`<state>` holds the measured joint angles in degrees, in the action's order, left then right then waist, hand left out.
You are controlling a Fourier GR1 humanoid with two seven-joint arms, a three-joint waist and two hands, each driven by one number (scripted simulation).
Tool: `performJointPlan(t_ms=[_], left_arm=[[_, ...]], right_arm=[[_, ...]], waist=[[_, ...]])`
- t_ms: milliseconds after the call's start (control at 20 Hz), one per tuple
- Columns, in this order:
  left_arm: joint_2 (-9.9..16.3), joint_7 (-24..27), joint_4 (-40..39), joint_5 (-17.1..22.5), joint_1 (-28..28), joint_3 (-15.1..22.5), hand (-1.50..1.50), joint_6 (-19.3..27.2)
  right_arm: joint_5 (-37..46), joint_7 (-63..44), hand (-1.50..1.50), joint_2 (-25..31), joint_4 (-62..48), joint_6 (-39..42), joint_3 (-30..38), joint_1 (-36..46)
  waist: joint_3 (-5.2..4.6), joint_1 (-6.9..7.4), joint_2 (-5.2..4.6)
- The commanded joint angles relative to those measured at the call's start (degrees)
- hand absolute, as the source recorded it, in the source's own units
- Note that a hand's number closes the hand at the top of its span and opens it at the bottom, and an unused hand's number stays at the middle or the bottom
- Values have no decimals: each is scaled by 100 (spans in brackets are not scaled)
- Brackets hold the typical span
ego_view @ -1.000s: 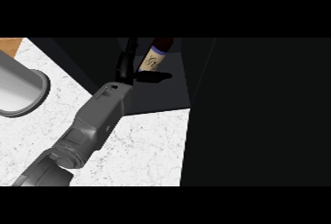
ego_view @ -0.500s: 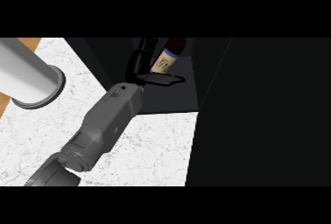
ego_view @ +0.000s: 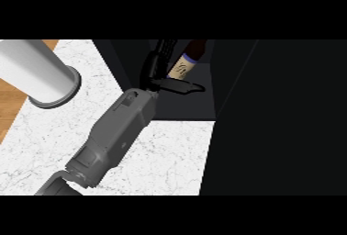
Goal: Pick up the wine, place it into the cabinet and close the cabinet
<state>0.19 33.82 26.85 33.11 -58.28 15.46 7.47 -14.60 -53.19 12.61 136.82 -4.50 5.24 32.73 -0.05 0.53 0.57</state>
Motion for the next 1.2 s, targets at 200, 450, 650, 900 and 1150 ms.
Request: performJointPlan(t_ms=[200,450,650,900,1150], left_arm=[[-16,-1090,2399,-321,885,776,-150,705],[-18,-1626,4068,-22,1609,1698,-150,2033],[-15,-1607,4985,-341,2402,2365,-150,2800],[37,-1783,6131,-509,3239,2534,-150,3171],[116,-1792,7094,-709,4121,3072,150,3367]], right_arm=[[-181,-183,-150,153,314,-106,189,86],[187,-295,-150,-5,410,-270,-391,61],[60,129,-150,-37,440,-36,-333,-367],[124,-102,-150,121,285,-194,-313,53],[384,-241,-150,116,197,-434,-430,248]], waist=[[6,108,46],[2,5,20],[7,-26,-15],[4,8,-17],[0,-3,-24]])
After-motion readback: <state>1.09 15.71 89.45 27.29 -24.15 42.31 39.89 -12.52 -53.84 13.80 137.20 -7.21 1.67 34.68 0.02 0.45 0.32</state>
